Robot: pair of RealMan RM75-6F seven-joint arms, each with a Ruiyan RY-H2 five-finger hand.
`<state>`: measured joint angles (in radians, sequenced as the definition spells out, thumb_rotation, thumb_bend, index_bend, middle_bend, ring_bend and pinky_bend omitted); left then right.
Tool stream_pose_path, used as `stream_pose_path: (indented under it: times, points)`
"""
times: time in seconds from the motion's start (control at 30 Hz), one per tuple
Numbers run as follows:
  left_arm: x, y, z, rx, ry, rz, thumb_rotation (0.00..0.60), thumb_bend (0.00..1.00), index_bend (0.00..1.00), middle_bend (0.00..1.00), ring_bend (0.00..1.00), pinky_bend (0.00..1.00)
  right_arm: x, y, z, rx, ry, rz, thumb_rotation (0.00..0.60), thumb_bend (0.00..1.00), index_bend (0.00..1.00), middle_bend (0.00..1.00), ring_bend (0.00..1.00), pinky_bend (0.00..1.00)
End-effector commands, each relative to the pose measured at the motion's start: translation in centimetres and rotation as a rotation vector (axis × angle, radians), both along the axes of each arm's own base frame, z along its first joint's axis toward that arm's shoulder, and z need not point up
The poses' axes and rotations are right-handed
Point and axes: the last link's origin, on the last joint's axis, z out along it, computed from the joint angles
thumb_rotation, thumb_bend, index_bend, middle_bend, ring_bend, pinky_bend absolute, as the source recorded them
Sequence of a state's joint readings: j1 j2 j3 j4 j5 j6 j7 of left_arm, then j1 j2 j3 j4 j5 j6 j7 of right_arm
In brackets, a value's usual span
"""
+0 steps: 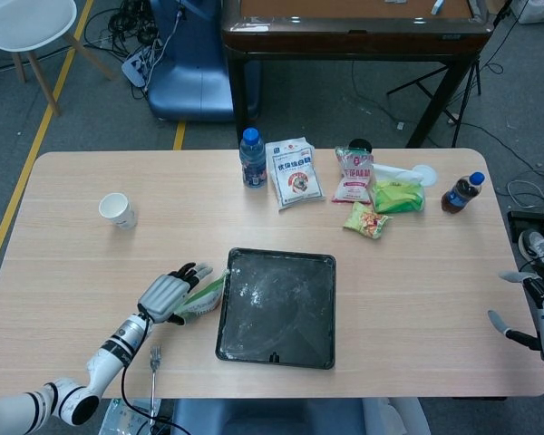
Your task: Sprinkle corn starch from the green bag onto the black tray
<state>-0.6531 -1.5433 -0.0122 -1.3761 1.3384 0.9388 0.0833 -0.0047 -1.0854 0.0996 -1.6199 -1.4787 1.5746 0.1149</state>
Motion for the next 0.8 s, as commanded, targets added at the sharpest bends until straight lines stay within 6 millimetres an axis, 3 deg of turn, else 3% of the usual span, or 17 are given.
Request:
stream_pose_path:
  times: [0.03, 0.8]
  points:
    - [0.0, 0.0, 0.2, -0.001, 0.005, 0.0, 0.6, 0.23, 0.0, 0.0, 0.01, 0.23, 0.0, 0.0, 0.0, 0.001, 0.0, -0.001, 0.6, 0.22, 0.33, 0.36, 0.17, 0.13]
    - [0.0, -2.1, 4.3, -0.012, 0.03, 0.078, 0.6, 0.23, 0.0, 0.0, 0.0, 0.2, -0.3, -0.2, -0.2, 0.004, -0.008, 0.006, 0.6, 0.22, 0.33, 0.36, 0.17, 0.13]
